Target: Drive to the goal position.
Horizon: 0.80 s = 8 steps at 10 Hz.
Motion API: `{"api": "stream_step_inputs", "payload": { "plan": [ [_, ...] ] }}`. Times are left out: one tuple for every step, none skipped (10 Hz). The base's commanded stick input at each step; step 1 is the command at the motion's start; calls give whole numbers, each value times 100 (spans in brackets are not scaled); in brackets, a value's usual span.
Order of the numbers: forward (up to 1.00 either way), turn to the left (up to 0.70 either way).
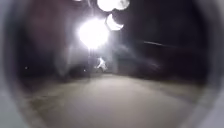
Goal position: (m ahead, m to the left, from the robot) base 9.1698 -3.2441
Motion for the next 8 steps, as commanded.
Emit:
{"api": "stream_step_inputs", "payload": {
  "plan": [
    [100, 0],
    [100, 0],
    [100, 0],
    [100, 0],
    [100, 0],
    [100, 0],
    [100, 0],
    [100, 0]
  ]
}}
